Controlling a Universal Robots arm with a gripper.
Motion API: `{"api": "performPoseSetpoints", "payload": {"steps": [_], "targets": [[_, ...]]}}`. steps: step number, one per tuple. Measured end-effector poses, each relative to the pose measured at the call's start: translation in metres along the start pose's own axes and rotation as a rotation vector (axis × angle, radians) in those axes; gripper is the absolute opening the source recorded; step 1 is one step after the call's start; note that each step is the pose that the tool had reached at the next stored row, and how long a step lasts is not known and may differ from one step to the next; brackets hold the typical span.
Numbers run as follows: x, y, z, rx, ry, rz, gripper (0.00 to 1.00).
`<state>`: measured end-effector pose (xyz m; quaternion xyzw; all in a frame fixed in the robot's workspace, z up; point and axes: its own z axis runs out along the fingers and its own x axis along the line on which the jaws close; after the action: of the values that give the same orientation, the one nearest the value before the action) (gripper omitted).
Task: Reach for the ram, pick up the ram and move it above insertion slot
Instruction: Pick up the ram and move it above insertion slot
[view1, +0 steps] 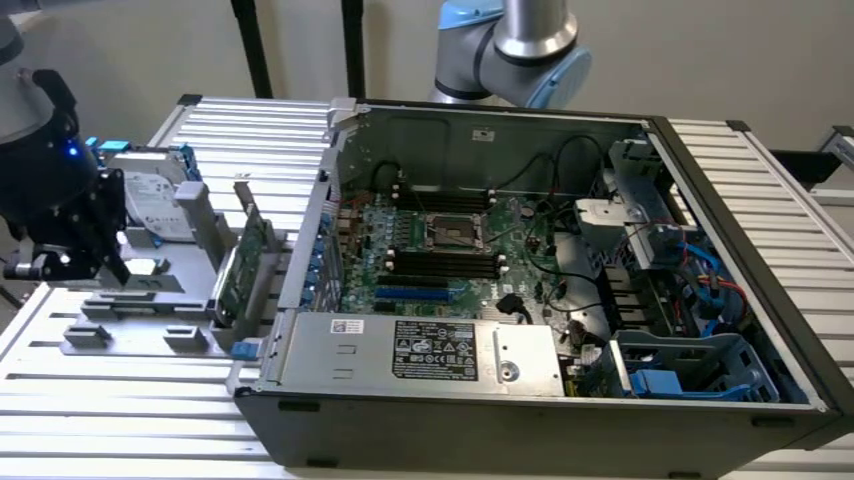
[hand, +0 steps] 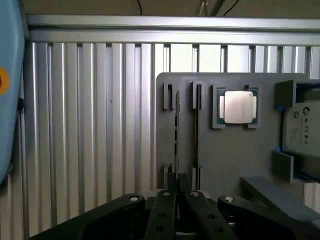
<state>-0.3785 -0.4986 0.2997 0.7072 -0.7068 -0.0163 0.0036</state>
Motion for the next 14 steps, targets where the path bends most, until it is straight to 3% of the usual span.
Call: {"api": "performPoseSetpoints", "payload": {"steps": [14], "targets": [[-0.001, -0.0399, -0.0647, -0.0002, -0.0031, -0.004, 0.13]]}}
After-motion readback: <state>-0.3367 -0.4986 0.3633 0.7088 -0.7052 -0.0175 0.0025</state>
